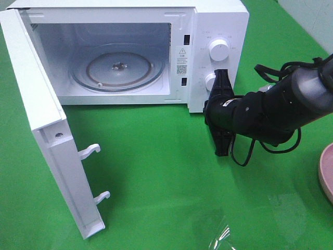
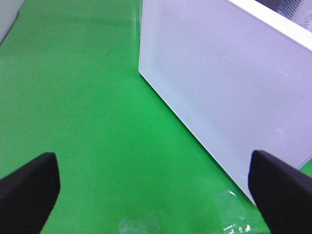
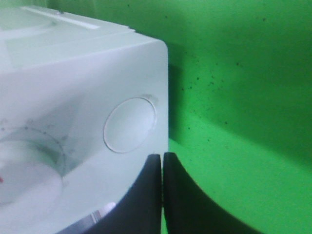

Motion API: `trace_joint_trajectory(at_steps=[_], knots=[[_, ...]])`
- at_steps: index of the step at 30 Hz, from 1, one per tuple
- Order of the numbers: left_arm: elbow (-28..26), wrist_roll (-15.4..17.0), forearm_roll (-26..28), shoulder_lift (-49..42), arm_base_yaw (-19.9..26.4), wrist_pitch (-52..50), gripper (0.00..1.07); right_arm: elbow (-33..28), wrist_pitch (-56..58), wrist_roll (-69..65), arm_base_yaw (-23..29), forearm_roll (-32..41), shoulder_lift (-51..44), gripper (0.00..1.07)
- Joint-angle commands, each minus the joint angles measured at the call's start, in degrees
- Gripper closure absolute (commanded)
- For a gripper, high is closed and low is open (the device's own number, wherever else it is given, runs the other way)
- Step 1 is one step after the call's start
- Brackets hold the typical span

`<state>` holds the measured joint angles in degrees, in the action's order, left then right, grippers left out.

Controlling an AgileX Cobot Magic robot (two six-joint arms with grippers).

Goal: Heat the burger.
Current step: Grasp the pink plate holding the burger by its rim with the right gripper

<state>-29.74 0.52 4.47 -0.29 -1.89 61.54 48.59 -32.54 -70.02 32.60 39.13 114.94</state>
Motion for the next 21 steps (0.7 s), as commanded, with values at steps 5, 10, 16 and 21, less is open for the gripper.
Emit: trace_joint_trajectory(at_steps=[5,10,16,21], knots=[[0.2,-0.1,0.2,-0.9,0.1,-0.4,0.1,-0.3,9.7,16.3,-0.3,-0.4,-4.9,1.06],[0.2,-0.1,0.2,-0.9,0.1,-0.4,0.1,-0.2,15.5,29.1,-0.3,-0.4,-8.8,1.05],[0.2,-0.1,0.2,-0.9,0.1,-0.4,0.1,-0.2,19.5,42.7,-0.3,-0.4,-12.3,1.04],[0.2,-0.1,0.2,-0.9,0.1,-0.4,0.1,-0.2,24.4,52.7,-0.3,-0.4,-14.9,1.04]])
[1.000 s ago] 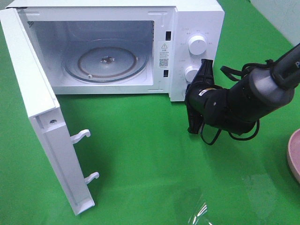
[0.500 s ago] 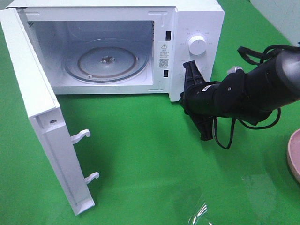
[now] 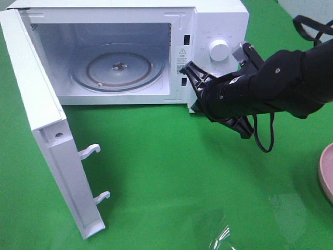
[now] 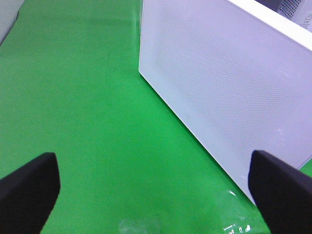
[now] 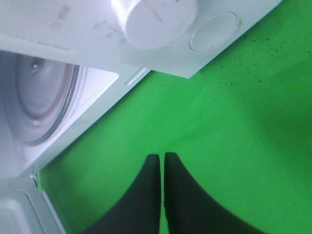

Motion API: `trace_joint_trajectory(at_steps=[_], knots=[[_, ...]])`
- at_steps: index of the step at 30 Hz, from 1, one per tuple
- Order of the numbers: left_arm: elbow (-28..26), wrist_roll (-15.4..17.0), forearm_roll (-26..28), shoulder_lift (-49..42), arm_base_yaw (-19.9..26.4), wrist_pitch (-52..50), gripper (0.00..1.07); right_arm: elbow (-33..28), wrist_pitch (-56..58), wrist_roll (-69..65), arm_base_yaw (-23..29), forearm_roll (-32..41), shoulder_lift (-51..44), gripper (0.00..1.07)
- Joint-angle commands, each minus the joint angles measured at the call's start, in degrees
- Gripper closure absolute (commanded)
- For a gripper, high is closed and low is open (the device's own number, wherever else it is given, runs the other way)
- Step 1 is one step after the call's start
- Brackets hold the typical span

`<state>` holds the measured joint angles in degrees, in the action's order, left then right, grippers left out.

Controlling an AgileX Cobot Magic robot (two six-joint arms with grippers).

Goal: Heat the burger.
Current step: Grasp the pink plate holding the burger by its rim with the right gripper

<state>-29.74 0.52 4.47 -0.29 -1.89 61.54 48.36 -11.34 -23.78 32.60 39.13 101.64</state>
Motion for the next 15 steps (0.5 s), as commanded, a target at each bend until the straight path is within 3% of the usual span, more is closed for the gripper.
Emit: trace_joint_trajectory(at_steps=[1,10,15], knots=[[0.2,-0.1,0.2,-0.9,0.1,-0.4,0.1,0.1,3.2,6.5,-0.3,-0.4,-1.6,1.04],[0.2,-0.1,0.2,-0.9,0.1,-0.4,0.1,0.1,14.4,23.1,-0.3,-1.1,-5.0,1.03],[0.2,-0.1,0.2,-0.9,0.1,-0.4,0.1,0.1,17.1,24.9,-0.3,-4.0,-5.8,1.03]])
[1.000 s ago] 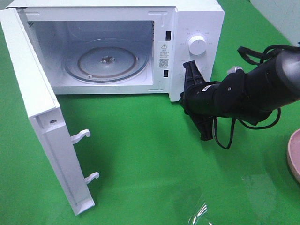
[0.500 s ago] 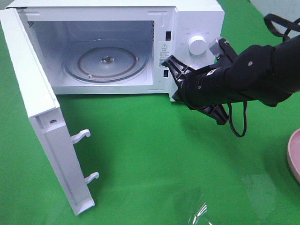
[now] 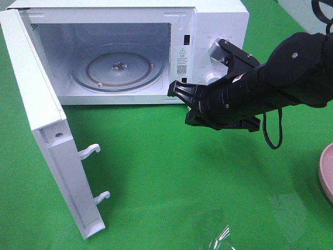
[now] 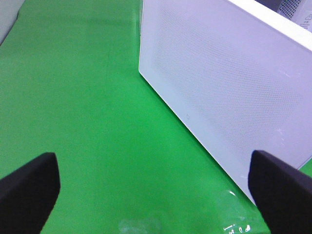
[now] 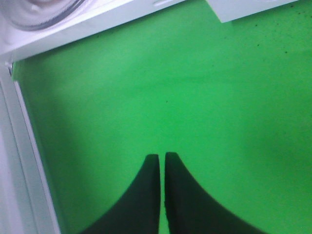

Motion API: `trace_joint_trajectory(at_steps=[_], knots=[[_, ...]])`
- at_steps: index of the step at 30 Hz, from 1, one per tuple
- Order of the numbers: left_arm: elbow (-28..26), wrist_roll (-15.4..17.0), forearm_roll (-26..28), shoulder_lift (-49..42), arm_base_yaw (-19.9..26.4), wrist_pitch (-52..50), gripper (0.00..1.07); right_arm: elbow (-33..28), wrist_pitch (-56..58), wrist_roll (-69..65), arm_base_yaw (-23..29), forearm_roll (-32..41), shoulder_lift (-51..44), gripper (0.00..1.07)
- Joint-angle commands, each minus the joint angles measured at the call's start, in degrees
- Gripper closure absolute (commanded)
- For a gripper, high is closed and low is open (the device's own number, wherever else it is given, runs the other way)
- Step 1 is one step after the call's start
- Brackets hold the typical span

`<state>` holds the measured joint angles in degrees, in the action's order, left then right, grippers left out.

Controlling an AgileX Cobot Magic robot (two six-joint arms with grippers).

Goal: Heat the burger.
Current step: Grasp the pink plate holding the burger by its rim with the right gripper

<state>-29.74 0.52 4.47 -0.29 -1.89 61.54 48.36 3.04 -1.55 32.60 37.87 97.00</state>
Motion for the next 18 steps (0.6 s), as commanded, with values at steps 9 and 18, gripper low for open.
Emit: trace_joint_trajectory(at_steps=[9,18], knots=[[0.2,-0.1,0.2,-0.9,0.1,-0.4,0.1,0.1,17.5,0.6,-0.3,-21.6,-5.3,0.99],[0.2,-0.1,0.2,-0.9,0.1,-0.4,0.1,0.1,30.9,-2.3,-0.5,-29.3,-10.9,0.96]])
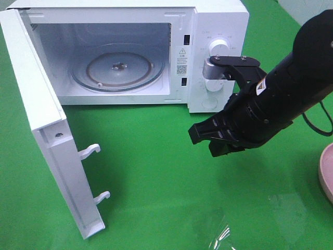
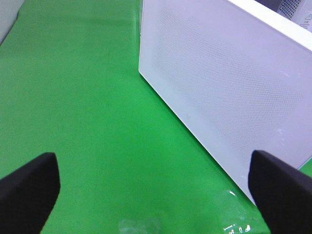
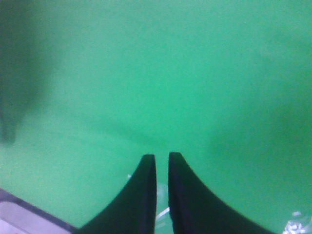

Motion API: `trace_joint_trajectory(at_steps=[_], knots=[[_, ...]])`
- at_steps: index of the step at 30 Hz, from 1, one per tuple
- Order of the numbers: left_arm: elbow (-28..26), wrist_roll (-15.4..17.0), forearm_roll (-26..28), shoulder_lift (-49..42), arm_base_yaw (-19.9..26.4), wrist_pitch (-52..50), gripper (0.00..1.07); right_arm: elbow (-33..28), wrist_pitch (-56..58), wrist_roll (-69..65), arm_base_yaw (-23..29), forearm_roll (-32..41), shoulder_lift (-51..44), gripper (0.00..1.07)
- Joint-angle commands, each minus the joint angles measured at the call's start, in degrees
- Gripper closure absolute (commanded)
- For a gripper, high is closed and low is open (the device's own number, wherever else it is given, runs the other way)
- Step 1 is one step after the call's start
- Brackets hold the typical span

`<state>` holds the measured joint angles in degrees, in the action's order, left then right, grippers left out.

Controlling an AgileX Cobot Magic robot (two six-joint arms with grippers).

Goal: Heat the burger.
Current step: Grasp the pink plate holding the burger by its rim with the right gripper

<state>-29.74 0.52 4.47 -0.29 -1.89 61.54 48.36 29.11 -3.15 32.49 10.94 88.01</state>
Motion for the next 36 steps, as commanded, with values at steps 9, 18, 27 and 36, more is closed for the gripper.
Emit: trace_joint_trajectory(at_steps=[9,18,27,36], knots=[[0.2,-0.1,0.2,-0.9,0.1,-0.4,0.1,0.1,13.9,-2.8,-2.4,-5.3,-6.6,0.94],[0.2,-0.1,0.2,-0.9,0.1,-0.4,0.1,0.1,18.8,-2.9,-7.6,-7.8,-9.3,0.91],[0.2,-0.1,0.2,-0.9,0.1,-0.4,0.1,0.1,20.0,-2.9,-14.6,-12.5,-13.6,0.72],[0.2,-0.1,0.2,-0.9,0.1,-0.4,0.1,0.1,22.3,-2.9,-19.8,-17.1,-15.0,0.19]])
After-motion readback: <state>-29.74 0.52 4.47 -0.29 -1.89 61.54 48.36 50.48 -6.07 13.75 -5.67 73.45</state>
